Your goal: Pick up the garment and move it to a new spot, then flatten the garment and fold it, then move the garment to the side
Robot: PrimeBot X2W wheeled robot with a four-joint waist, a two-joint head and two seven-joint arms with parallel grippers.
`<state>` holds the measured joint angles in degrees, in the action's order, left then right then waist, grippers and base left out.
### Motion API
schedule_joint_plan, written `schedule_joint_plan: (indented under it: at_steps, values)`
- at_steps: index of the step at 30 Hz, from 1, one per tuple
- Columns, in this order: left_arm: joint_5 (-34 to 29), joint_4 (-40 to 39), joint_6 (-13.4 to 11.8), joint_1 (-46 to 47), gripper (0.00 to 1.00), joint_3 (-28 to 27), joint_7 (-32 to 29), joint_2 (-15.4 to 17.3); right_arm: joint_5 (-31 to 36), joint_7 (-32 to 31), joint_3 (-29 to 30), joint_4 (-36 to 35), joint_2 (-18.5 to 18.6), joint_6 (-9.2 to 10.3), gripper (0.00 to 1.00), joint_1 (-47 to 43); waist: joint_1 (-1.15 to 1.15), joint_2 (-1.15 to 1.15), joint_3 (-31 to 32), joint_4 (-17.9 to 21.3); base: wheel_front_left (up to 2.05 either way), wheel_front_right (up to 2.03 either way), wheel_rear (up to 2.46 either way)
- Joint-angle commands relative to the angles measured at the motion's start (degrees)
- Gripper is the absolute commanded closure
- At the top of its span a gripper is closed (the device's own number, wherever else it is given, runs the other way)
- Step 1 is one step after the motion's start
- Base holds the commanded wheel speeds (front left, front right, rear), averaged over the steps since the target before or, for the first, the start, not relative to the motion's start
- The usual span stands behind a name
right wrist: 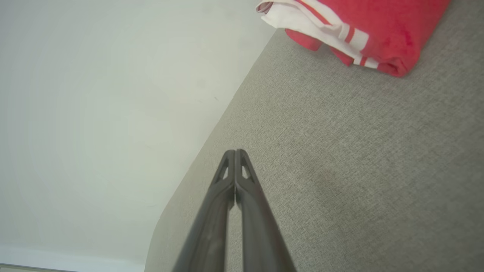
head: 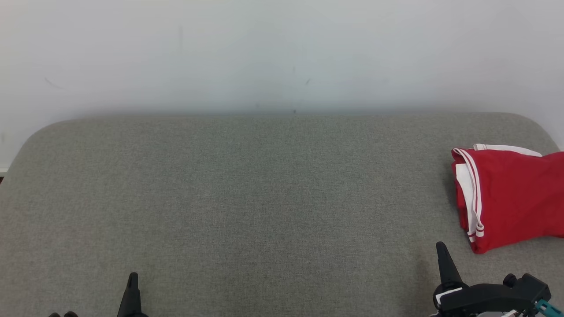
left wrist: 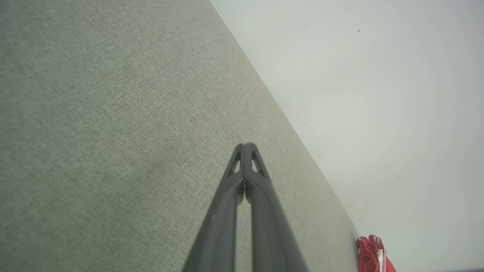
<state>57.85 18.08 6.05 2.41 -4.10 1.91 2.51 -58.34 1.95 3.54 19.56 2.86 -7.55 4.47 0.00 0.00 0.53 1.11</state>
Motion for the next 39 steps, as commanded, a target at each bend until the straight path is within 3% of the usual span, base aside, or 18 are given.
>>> schedule_joint_plan:
  at_steps: [1,39]
  values:
    - [1.9,-0.8,0.2,1.2,1.0,-0.3,-0.4,0.3,-1.6,-0.4,0.2,-0.9,0.0,0.06,1.0,1.0,0.0,0.0,0.0,0.0,0.0,0.0,0.0]
    - [23.1,-3.0,1.0,3.1,1.0,-1.7,-5.6,0.4,-22.7,-5.7,2.1,-4.0,0.0,0.09,1.0,1.5,0.0,0.0,-0.4,-0.6,0.0,0.0,0.0]
